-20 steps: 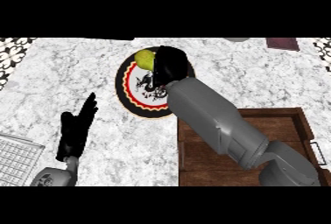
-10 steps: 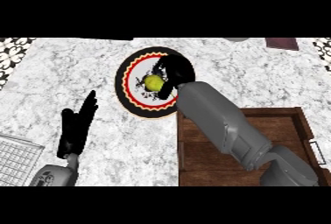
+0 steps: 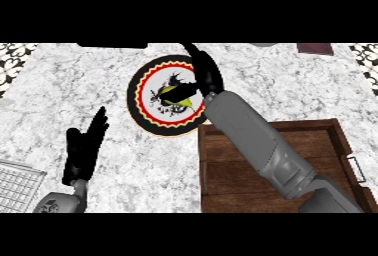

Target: Pick the pear from the tray and place it in the plate

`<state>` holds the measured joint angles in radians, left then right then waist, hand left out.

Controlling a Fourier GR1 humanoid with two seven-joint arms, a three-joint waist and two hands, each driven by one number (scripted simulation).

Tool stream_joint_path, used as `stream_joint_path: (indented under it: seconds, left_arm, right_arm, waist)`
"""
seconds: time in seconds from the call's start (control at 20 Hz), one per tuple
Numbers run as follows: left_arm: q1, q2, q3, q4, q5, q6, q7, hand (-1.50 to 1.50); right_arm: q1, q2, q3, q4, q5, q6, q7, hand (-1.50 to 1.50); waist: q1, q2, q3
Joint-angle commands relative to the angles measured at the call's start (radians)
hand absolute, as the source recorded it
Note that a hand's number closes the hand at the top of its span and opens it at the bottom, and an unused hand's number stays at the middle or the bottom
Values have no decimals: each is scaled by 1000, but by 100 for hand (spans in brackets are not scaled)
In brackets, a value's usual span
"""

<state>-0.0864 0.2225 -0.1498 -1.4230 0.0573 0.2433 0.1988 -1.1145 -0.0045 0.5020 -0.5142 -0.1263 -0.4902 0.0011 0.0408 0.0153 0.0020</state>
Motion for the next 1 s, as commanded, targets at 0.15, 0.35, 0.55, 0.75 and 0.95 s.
stream_joint_path:
  seconds: [0.15, 0.35, 0.55, 0.75, 0.95]
  left_arm:
    - [47, 14, 7, -53, -14, 2, 22, 0]
    - [-22, -1, 20, -16, -16, -13, 42, 0]
    - [-6, -44, -10, -41, -60, 24, 40, 0]
    - [23, -20, 20, -53, -36, -19, 24, 0]
    - [22, -40, 16, -26, -53, -16, 0, 0]
  right_arm:
    - [130, 4, -161, 31, -104, 99, -279, -150]
    - [99, 4, -127, 86, -146, 156, -357, -150]
    - [100, 4, -130, 107, -167, 162, -413, -150]
    - [76, 4, -124, 181, -186, 182, -475, -150]
    - [79, 4, -63, 161, -214, 111, -417, -150]
  waist:
    - [-15, -8, -1]
    - [1, -4, -1]
    - [-5, -7, -2]
    - [5, -4, -1]
    - [2, -5, -2]
